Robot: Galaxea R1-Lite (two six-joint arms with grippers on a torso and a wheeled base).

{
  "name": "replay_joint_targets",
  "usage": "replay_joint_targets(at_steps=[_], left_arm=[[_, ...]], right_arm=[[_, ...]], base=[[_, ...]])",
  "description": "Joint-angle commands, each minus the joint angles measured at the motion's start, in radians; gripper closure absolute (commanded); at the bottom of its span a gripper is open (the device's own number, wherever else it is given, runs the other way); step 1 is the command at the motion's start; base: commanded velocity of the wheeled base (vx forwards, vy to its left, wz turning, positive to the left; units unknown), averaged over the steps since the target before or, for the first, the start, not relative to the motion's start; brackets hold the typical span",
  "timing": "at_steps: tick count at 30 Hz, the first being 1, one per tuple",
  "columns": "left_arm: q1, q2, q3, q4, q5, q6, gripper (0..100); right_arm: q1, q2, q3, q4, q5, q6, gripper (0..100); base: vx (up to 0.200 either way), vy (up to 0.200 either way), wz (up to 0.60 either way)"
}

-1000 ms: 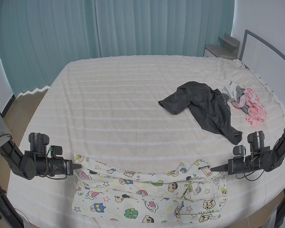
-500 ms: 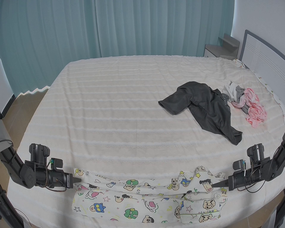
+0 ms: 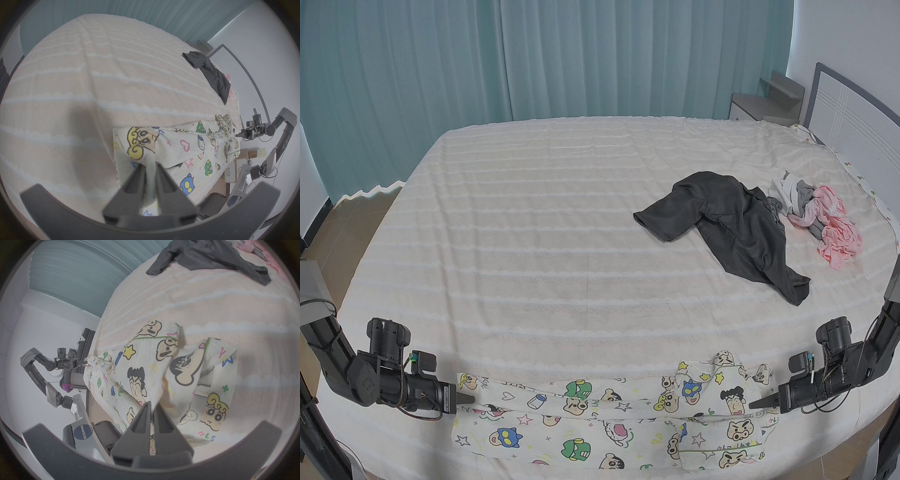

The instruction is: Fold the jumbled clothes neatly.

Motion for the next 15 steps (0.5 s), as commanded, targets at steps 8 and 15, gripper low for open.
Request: replay_joint_targets(at_steps=[8,15], left_arm=[[0.006,-0.01,0.064,-0.021,-0.008,0.01,0],[0.047,-0.136,0.13,-0.104,-0.032,-0.05,0]], right_arm=[[-0.018,0.001,0.034,-0.005,0.002,-0.004,0],[-0.076,-0.138,0.055,0.001,0.019,0.006,0]], base=[[0.0,0.0,0.0],[0.0,0.0,0.0]])
